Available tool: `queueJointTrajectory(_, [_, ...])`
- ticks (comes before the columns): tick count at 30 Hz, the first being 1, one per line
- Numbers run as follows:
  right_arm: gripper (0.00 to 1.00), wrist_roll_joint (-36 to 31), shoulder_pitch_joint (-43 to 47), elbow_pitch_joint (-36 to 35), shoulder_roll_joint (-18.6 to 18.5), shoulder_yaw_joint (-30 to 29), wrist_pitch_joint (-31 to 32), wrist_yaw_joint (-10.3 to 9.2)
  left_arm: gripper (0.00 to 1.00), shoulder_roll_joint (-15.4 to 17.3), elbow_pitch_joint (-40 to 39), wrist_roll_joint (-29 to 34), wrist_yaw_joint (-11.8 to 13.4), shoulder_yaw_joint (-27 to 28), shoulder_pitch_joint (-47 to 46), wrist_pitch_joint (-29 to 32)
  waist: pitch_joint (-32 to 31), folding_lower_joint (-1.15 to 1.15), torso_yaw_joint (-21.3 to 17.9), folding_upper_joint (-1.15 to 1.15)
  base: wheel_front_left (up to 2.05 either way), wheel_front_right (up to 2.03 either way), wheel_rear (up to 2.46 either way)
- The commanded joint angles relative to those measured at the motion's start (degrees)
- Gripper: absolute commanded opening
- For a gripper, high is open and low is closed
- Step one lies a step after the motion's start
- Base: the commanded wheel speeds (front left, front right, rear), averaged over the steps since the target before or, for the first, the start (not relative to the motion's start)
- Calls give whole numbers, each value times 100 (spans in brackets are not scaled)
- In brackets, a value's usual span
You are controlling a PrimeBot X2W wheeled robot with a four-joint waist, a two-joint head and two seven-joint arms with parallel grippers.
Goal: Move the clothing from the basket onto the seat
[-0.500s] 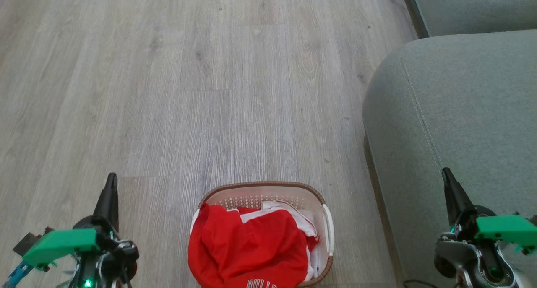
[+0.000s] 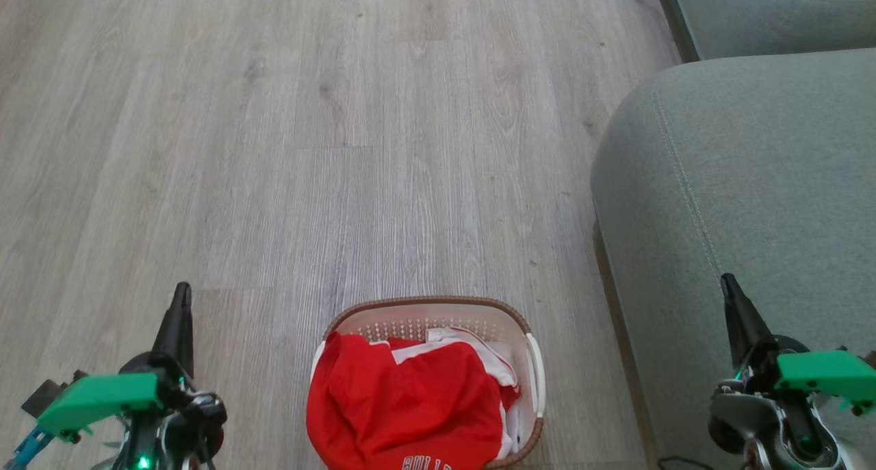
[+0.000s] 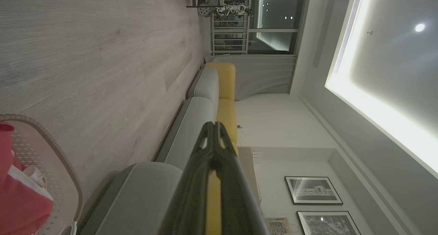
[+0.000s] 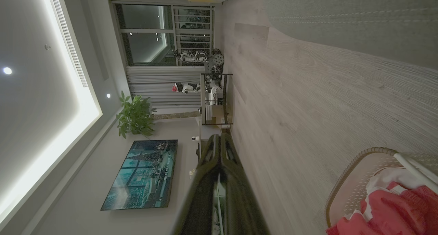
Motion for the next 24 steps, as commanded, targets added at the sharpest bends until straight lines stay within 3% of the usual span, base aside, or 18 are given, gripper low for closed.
queueJointTrajectory(1, [0, -12, -318, -188, -7, 99, 15, -1, 0, 34, -157, 26, -37, 205, -281, 41, 0, 0, 0, 0, 0, 0, 0])
queueJointTrajectory(24, [0, -12, -318, -188, -7, 99, 15, -1, 0, 34, -157, 26, -37, 205, -281, 41, 0, 0, 0, 0, 0, 0, 0])
